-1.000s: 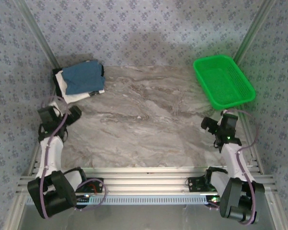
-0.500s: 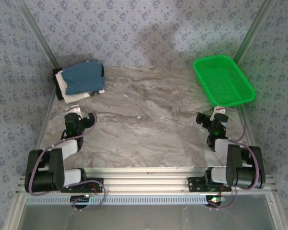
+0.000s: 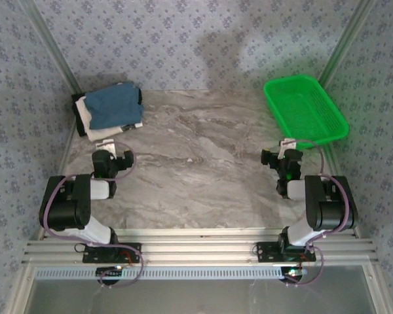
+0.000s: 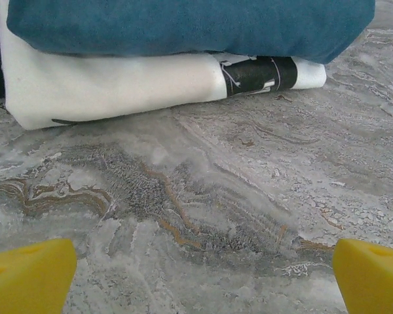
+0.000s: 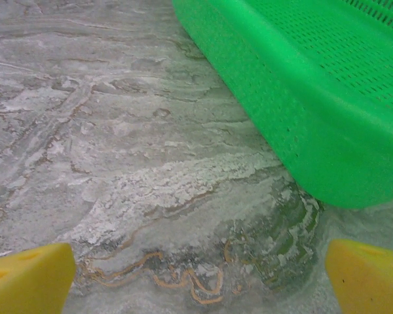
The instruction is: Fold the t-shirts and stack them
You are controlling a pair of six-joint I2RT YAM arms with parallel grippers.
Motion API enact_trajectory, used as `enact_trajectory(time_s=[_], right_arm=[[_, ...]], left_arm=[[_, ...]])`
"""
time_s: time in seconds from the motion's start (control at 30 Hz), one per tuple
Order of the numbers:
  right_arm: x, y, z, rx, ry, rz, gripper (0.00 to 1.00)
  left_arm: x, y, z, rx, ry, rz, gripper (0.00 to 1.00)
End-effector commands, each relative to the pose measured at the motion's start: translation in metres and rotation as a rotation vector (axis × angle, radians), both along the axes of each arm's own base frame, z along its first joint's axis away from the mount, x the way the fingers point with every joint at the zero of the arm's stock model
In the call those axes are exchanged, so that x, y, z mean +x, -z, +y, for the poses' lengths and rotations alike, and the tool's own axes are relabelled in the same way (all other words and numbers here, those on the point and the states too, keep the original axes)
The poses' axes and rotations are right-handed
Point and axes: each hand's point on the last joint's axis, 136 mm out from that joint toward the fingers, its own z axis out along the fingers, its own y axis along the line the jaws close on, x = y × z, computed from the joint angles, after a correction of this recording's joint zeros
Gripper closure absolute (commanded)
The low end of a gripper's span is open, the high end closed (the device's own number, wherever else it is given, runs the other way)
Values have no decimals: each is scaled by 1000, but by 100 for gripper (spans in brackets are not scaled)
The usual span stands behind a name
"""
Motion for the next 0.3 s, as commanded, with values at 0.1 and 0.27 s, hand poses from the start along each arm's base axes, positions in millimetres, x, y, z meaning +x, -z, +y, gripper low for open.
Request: enact_trajectory(time_s=[0.1,0.27], right_arm=[[7,-8,5,-7,-50,-17,0],[6,-11,5,7,-59,-31,0]], left_arm=[[9,-18,1,23,0,-58,0],[8,-18,1,24,2,-56,0]])
